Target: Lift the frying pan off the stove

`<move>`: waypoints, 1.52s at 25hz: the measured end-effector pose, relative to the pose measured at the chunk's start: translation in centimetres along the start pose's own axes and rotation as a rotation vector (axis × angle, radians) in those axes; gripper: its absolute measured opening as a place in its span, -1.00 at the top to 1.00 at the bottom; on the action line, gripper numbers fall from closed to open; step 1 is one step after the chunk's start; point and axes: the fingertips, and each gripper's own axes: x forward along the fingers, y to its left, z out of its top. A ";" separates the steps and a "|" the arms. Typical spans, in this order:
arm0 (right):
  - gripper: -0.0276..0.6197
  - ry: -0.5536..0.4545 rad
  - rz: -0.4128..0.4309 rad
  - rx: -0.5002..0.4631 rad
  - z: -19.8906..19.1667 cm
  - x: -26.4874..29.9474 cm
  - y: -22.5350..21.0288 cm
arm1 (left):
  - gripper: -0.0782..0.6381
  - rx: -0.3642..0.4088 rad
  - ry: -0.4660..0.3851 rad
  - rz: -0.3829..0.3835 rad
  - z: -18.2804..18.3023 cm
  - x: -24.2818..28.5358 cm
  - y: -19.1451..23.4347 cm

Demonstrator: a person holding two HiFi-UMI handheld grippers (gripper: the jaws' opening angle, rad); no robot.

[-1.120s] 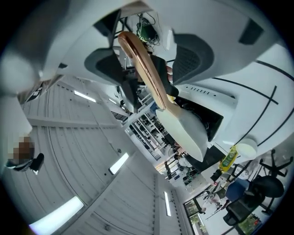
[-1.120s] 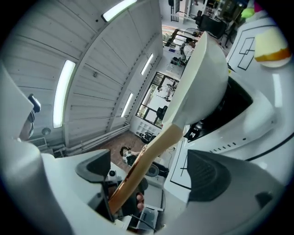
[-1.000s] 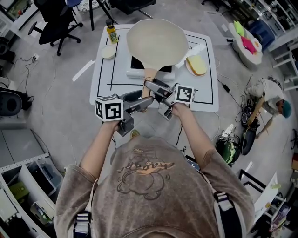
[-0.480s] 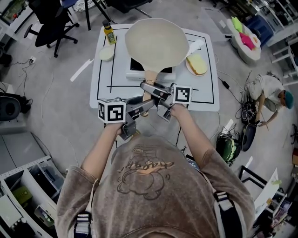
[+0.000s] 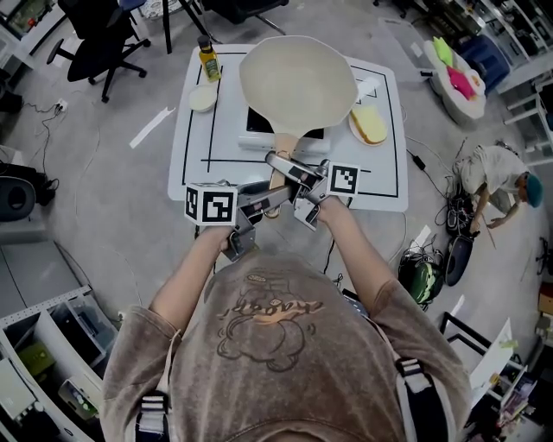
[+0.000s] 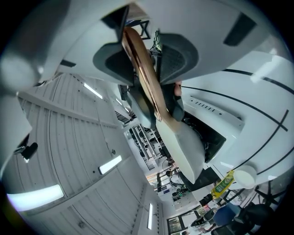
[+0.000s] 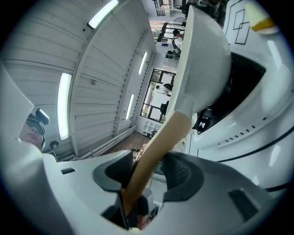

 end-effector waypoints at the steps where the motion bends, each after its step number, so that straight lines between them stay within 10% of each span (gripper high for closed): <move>1: 0.30 0.005 -0.003 -0.003 0.0 0.1 0.0 | 0.31 -0.005 -0.013 -0.005 0.0 -0.1 0.1; 38: 0.31 0.005 -0.107 -0.069 -1.5 -4.5 3.7 | 0.33 -0.058 -0.048 -0.157 -3.0 1.1 -4.4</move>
